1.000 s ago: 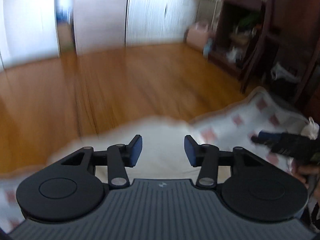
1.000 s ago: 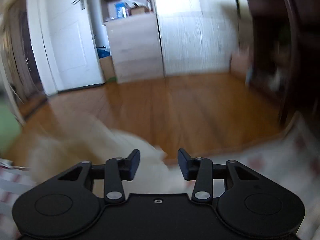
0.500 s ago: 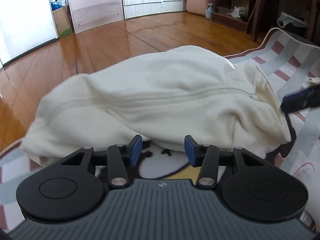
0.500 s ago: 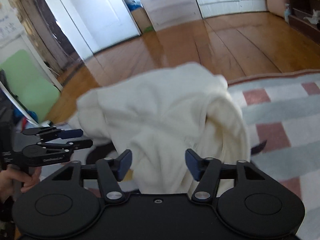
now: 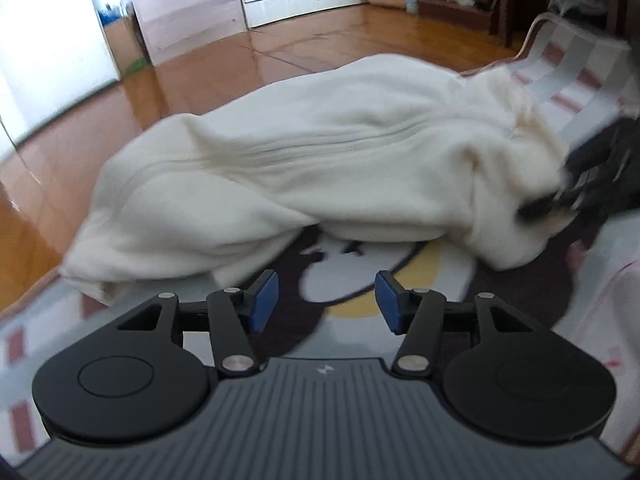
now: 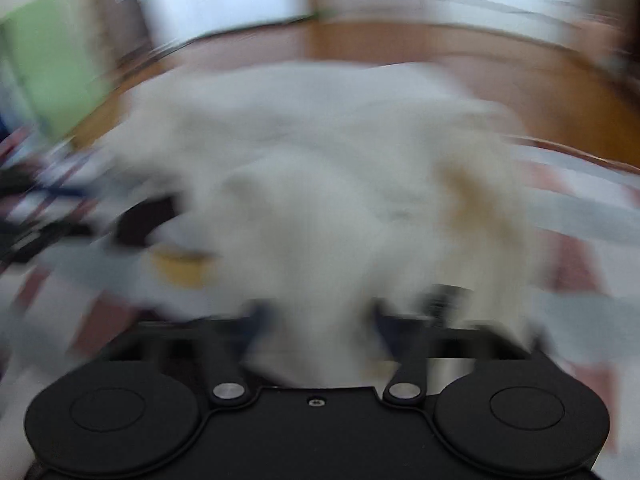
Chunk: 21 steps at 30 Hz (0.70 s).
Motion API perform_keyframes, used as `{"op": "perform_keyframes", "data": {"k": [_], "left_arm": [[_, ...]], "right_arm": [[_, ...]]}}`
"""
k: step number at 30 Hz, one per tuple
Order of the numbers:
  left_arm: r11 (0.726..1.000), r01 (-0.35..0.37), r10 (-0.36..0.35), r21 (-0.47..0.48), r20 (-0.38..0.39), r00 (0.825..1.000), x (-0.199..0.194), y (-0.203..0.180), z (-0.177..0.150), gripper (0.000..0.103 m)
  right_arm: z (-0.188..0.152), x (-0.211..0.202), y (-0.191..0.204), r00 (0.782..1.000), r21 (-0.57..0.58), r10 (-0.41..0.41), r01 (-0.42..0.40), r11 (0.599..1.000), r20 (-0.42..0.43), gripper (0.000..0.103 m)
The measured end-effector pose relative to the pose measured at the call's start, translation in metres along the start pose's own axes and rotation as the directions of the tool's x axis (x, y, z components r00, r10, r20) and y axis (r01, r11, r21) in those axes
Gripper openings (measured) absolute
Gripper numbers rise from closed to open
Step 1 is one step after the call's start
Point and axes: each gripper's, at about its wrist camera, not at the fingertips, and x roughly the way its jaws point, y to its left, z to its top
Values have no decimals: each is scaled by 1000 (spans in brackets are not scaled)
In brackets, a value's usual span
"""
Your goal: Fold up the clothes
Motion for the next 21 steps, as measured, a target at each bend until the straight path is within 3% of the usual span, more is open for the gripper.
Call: {"op": "perform_keyframes", "data": {"k": [3, 5, 6, 8, 10, 12, 14, 18, 21], "left_arm": [[994, -83, 80, 70, 45, 996, 2, -3, 4, 53], [992, -87, 82, 93, 59, 995, 6, -4, 10, 53], [991, -85, 79, 102, 61, 995, 8, -5, 14, 55], [990, -80, 72, 120, 65, 995, 14, -6, 22, 59], [988, -77, 71, 132, 52, 996, 25, -8, 30, 62], [988, -72, 69, 135, 27, 997, 38, -10, 37, 62], [992, -51, 53, 113, -15, 999, 52, -9, 43, 62], [997, 70, -70, -16, -5, 998, 59, -9, 50, 62], [978, 185, -184, -92, 25, 983, 57, -12, 55, 62]], "right_arm": [[42, -38, -1, 990, -88, -7, 20, 996, 141, 9], [80, -77, -21, 959, -54, -64, 82, 995, 275, 8], [100, -98, -33, 935, -27, -98, 114, 993, 341, 8], [131, -132, -63, 859, 76, -258, 251, 965, 442, 7], [150, -143, -93, 795, 160, -424, 395, 904, 434, 8], [152, -141, -116, 782, 224, -484, 430, 875, 392, 8], [146, -135, -128, 789, 250, -500, 435, 865, 358, 8], [130, -112, -137, 797, 250, -515, 454, 855, 314, 8], [123, -98, -147, 797, 262, -532, 469, 843, 286, 8]]}}
